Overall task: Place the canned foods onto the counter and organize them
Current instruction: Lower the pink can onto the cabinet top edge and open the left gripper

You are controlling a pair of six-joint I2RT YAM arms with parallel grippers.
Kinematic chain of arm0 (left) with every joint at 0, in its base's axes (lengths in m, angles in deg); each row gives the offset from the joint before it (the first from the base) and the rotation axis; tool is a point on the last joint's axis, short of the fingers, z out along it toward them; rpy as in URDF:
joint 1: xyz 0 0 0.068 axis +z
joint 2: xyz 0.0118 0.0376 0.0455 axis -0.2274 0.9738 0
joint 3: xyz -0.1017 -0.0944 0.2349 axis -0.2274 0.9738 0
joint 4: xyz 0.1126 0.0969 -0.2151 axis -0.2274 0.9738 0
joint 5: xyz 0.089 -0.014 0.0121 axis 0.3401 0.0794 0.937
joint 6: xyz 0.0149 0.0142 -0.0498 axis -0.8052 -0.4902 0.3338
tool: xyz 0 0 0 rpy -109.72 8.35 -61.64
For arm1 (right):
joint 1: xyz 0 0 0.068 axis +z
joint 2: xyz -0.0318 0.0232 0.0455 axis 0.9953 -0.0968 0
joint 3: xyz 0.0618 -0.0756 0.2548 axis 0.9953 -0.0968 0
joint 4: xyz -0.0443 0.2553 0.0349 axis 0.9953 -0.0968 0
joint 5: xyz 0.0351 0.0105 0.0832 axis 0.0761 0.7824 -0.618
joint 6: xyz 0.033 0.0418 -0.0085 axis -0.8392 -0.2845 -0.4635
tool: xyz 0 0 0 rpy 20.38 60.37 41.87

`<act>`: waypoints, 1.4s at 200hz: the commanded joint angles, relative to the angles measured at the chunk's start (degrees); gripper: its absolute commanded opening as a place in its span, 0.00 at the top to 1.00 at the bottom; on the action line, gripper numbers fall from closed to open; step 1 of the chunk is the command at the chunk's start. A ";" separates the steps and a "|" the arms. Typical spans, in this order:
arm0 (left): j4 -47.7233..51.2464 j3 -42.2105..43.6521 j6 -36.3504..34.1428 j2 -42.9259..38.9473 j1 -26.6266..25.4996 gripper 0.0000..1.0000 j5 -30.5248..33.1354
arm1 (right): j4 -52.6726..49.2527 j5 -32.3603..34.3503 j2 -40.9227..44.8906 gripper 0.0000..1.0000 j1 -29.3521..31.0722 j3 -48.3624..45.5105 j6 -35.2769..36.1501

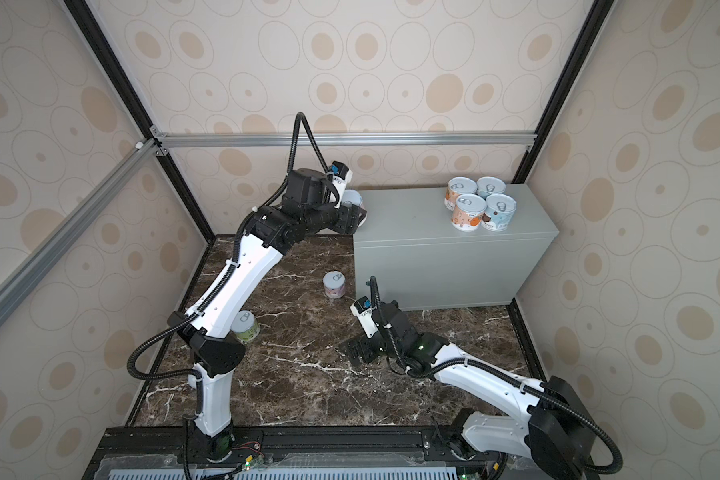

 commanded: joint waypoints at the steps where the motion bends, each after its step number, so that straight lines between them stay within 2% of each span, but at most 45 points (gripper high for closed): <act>1: -3.03 -4.20 -1.55 -0.44 -0.97 0.36 -0.25 | 0.96 0.19 -0.78 0.01 0.59 -0.58 0.80; 50: -3.34 -4.41 -1.75 1.22 -2.70 0.34 0.10 | 0.92 -0.08 -1.05 0.01 0.61 -0.58 0.63; 152: -4.07 -6.56 -1.80 5.88 -5.28 0.12 -0.42 | 0.00 0.01 -0.12 0.01 0.61 -0.83 0.56; 194: -5.52 -7.06 -2.00 7.05 -5.56 0.07 -0.89 | -0.53 0.10 0.36 0.01 0.56 -0.61 0.57; 227: -7.42 -7.06 -2.33 6.18 -5.53 0.01 -1.29 | -1.75 0.51 1.51 0.01 0.61 -0.16 0.67; 280: -7.28 -7.02 -3.92 1.29 -5.57 0.01 0.84 | -6.42 2.68 6.29 0.01 0.56 1.57 1.07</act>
